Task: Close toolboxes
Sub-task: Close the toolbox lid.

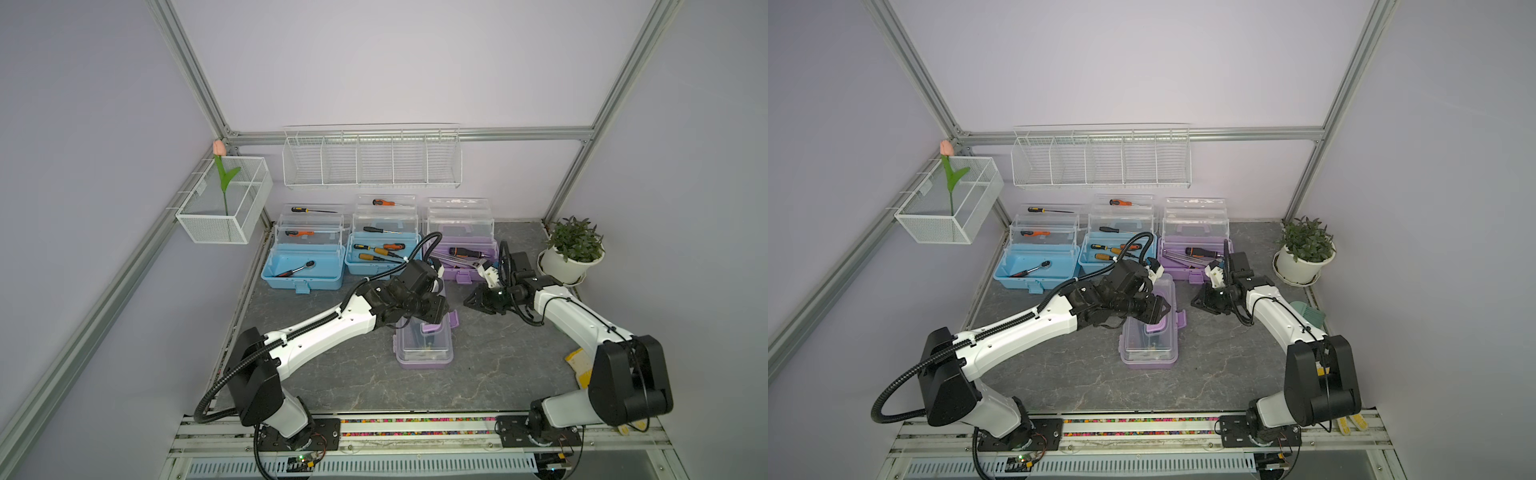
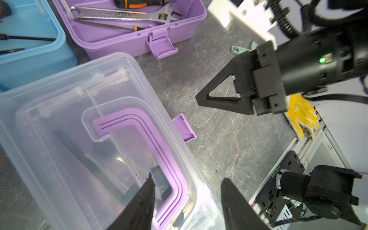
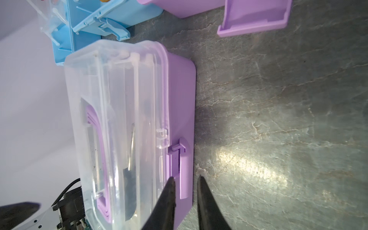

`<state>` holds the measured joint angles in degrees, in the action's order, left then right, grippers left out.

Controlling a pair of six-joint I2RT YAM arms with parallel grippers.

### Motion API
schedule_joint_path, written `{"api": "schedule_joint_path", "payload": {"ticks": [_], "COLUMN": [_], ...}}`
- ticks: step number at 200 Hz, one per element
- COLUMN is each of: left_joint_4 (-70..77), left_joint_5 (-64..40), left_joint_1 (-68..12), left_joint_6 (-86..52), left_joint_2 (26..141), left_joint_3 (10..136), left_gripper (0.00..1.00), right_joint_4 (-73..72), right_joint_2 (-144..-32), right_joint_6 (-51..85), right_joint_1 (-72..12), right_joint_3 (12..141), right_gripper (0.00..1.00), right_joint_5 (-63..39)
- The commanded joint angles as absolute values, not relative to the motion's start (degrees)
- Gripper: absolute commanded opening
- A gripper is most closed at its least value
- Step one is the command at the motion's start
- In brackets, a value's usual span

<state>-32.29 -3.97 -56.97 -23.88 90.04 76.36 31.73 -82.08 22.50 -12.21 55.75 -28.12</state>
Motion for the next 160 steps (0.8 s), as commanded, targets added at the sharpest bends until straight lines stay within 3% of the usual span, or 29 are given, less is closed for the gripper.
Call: {"api": "schedule_joint_path", "payload": {"ticks": [1, 42, 68, 95, 160], "left_joint_4": [-33.89, -41.62, -43.65, -40.62, -40.65], "left_joint_5": [-2.97, 9.65, 18.07, 16.56, 14.08], "left_joint_1": [-57.22, -57.22, -57.05, -55.66, -54.15], "left_joint_6": [-23.56, -25.14, -27.38, -28.98, -29.79], "left_joint_2": [89.41, 88.70, 88.87, 90.58, 95.04], "left_joint_3": [78.66, 79.37, 77.57, 75.47, 74.78], "left_gripper": [0.56, 0.65, 0.85, 0.93, 0.87], "right_joint_4": [32.54, 32.54, 30.58, 28.07, 28.71], "right_joint_2": [-79.89, -78.07, -75.57, -74.08, -74.11], "right_joint_6": [22.00, 21.49, 22.47, 25.40, 25.71], "right_joint_1": [-12.48, -12.48, -12.44, -12.52, -13.49], "right_joint_3": [55.85, 55.02, 52.78, 51.11, 47.69], "right_gripper": [0.23, 0.25, 0.42, 0.52, 0.55], "right_joint_5": [-26.82, -26.42, -26.38, -27.63, -25.25]}}
